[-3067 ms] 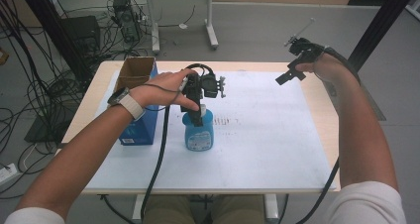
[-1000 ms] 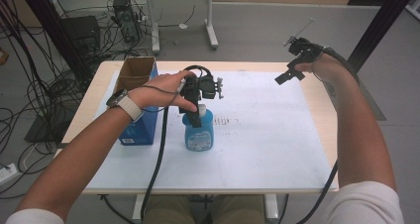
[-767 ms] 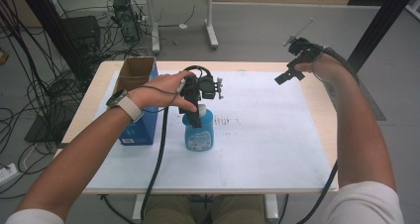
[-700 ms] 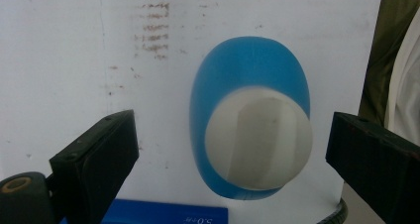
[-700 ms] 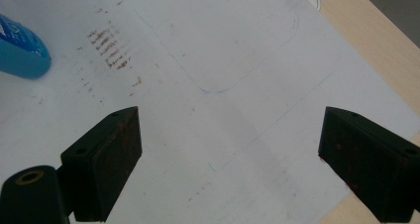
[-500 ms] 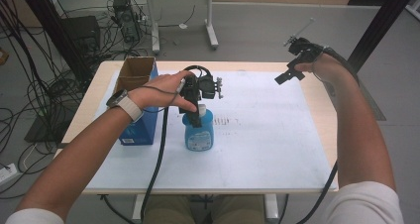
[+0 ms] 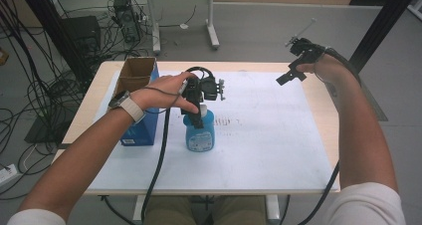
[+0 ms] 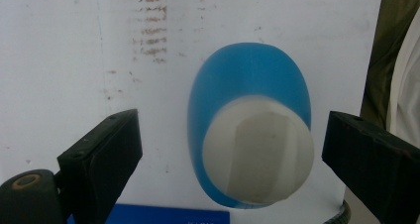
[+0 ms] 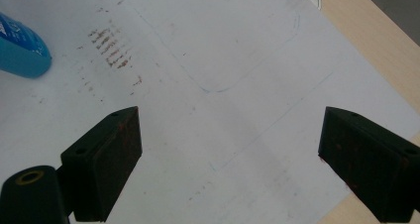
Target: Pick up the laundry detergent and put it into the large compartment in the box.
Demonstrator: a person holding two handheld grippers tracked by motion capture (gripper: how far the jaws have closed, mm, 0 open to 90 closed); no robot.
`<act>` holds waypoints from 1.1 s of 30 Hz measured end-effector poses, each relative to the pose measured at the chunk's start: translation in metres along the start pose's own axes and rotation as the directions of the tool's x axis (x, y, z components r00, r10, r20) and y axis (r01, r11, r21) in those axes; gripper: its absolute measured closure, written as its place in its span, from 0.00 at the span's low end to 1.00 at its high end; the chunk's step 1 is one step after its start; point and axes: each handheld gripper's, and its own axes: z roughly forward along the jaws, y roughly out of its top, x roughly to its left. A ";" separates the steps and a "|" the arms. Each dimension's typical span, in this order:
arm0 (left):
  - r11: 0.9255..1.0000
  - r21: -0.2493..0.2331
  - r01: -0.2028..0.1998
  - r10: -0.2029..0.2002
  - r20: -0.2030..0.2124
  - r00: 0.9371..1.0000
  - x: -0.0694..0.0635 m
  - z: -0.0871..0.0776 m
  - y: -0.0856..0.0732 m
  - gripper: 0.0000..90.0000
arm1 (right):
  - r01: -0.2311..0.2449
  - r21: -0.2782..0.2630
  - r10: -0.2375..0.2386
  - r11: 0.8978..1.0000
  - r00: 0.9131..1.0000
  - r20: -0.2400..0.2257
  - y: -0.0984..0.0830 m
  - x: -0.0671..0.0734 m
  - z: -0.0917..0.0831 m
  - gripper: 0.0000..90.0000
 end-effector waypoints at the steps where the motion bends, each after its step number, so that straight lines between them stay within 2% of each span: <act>1: 1.000 0.000 0.000 0.000 0.001 1.000 0.000 0.000 0.001 0.10 | 0.000 -0.001 0.000 1.000 1.000 -0.001 0.000 0.000 0.000 0.11; 15: 1.000 0.002 -0.009 0.009 0.012 1.000 0.000 0.007 0.002 0.10 | 0.000 -0.003 0.000 1.000 1.000 -0.002 -0.002 0.001 0.001 0.11; 21: 1.000 0.003 -0.019 0.019 0.004 1.000 -0.001 0.011 0.004 0.11 | -0.001 -0.001 0.001 1.000 1.000 -0.006 -0.002 0.001 0.002 0.11; 33: 0.999 0.011 -0.031 0.031 -0.003 1.000 -0.004 0.025 0.008 0.13 | 0.003 -0.001 -0.003 1.000 1.000 -0.005 -0.002 0.003 0.002 0.11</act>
